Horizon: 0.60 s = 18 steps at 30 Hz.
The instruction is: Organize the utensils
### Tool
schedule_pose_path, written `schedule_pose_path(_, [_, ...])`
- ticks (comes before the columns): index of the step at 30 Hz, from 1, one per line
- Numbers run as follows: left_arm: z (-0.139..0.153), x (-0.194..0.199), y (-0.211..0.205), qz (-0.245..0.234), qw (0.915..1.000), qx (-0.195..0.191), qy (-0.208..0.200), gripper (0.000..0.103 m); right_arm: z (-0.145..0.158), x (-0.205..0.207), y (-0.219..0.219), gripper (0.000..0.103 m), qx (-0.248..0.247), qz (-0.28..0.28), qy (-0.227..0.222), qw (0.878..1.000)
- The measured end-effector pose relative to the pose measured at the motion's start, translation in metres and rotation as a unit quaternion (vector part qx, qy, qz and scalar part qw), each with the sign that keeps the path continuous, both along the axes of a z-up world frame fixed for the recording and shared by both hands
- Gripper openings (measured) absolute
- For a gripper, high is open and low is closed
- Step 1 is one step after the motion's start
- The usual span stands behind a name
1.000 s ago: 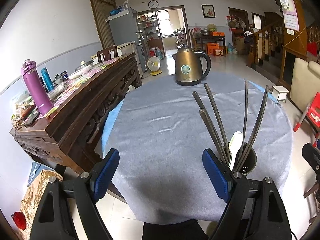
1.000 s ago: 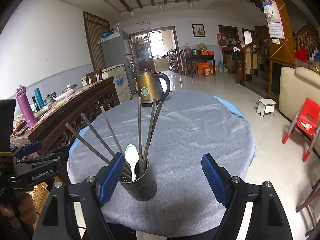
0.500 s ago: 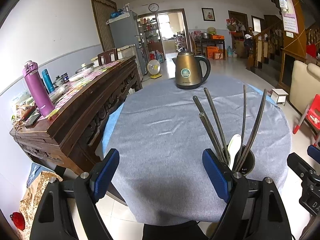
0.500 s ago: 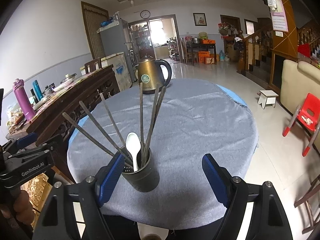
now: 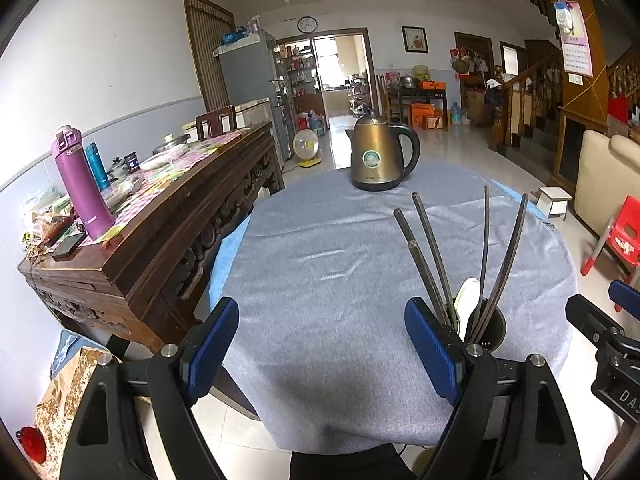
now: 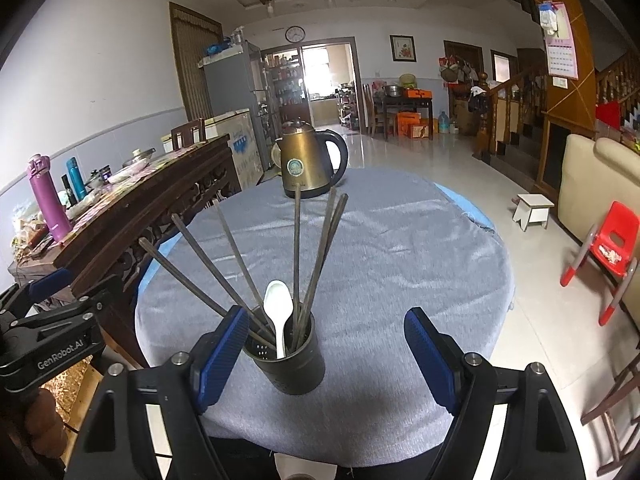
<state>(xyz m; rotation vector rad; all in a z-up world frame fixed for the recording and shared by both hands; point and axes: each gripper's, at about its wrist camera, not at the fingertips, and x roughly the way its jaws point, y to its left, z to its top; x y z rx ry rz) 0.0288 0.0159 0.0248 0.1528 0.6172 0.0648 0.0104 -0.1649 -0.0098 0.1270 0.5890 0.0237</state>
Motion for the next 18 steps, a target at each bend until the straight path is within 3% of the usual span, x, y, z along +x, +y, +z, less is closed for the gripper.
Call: schedule_pose_path(18, [0.0059,-0.0046,-0.0041,-0.005,1.0000,0.003,-0.003,0.086,0.0028,0.0017,0.0061,0.083,0.000,0.004,-0.002,1.000])
